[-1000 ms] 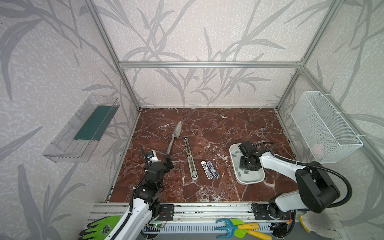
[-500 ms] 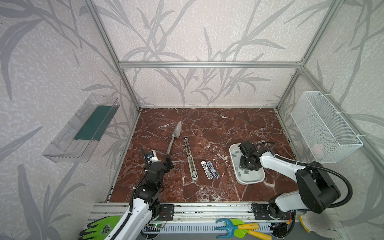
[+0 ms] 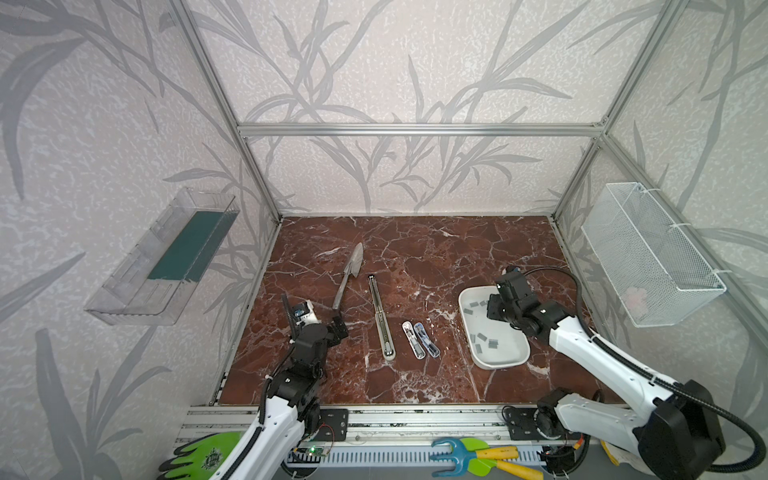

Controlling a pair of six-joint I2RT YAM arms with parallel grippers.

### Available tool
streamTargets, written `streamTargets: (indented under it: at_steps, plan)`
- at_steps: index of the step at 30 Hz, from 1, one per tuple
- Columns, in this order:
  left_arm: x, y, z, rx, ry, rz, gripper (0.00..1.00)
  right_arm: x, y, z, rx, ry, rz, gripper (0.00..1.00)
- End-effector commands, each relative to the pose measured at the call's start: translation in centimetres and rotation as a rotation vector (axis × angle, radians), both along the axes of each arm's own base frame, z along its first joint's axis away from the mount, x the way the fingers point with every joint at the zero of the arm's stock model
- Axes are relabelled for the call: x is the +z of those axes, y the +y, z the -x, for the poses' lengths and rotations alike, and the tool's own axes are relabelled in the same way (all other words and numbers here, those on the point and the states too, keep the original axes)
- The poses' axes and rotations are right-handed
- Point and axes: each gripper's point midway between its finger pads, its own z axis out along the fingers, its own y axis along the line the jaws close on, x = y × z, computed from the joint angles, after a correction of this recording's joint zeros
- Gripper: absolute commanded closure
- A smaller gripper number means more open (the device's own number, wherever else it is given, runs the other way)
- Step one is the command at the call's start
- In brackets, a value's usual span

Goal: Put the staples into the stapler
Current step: 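Lift the right gripper from the tray toward the small blue stapler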

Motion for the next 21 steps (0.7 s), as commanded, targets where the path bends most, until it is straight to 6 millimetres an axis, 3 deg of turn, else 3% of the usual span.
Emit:
streamTargets:
  at_steps: [1,6,10,12,16,21]
  plan:
    - [1.3,-0.5,-0.1,-0.004,-0.01,0.062,0.01,2.8,1.7,-0.2,0.112,-0.141,-0.019,0.87]
    - [1.9,-2.0,0.4,-0.064,0.017,0.144,0.01,4.3,6.1,1.7,0.273,-0.247,-0.066,0.87]
    - [3.4,-5.8,1.5,-0.267,0.007,0.274,0.01,3.7,10.3,3.1,0.412,-0.287,-0.052,0.87]
    - [2.6,-6.9,1.8,-0.322,0.01,0.318,0.01,3.2,12.3,3.6,0.474,-0.311,-0.045,0.87]
    - [1.7,-6.8,2.1,-0.306,0.09,0.305,0.01,1.5,16.2,4.5,0.601,-0.336,-0.044,0.87]
    - [0.4,-7.0,1.2,-0.294,0.126,0.302,0.01,-0.9,18.4,4.7,0.67,-0.287,0.01,0.91]
